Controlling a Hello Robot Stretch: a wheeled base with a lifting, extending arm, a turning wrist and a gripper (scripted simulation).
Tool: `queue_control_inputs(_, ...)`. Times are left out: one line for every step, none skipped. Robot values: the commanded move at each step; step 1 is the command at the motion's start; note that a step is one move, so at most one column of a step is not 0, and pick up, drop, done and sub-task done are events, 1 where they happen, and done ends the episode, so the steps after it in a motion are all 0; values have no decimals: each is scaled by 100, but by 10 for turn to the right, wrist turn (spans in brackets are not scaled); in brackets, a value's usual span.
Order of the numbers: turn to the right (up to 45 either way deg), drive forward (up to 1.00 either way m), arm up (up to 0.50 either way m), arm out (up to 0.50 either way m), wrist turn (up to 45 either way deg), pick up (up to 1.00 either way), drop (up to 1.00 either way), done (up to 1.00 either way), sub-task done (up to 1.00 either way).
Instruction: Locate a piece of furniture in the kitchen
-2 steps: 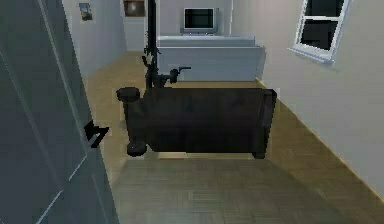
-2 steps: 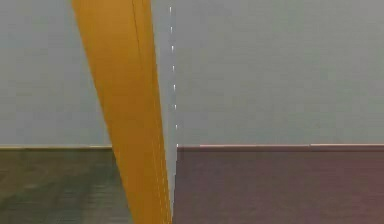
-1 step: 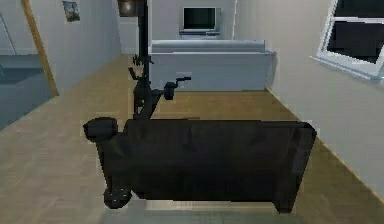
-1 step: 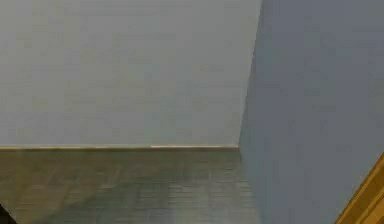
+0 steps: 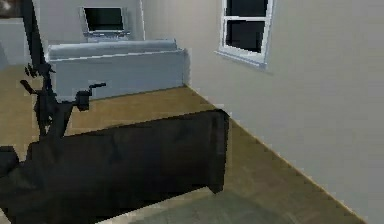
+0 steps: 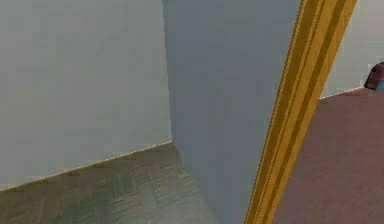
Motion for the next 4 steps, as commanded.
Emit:
queue_control_inputs(0,30,0,0,0,0,0,0,0)
queue_control_inputs(-450,0,0,0,0,0,0,0,0)
queue_control_inputs(-210,0,0,0,0,0,0,0,0)
queue_control_inputs(0,80,0,0,0,0,0,0,0)
